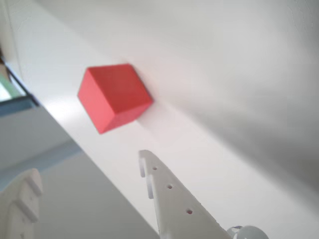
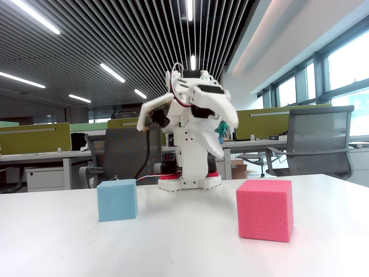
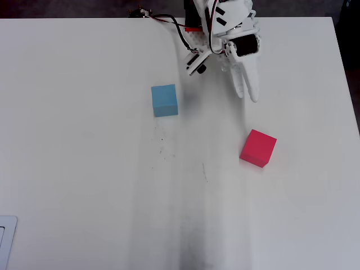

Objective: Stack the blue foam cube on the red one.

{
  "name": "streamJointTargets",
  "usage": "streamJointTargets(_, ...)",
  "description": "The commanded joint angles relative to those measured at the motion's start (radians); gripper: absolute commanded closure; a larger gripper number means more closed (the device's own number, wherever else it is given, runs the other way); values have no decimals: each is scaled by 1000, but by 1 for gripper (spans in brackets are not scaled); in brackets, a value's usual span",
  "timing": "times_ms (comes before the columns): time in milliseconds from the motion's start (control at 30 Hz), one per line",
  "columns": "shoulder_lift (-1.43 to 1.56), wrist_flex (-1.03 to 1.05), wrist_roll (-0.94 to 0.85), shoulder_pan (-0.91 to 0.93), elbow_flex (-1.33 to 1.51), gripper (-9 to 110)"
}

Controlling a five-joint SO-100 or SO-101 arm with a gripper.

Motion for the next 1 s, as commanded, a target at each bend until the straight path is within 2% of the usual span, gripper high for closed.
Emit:
streamJointTargets(0,-74,106,-51,66,-192,74)
streamJointTargets(267,-385,328,-175,272,-563,71)
streamJointTargets(533,-681,451,-313,462,-825,70)
streamJointTargets(733,-867,575,-402,620,-946,67)
streamJointTargets(967,-1019,646,-460,752,-942,65)
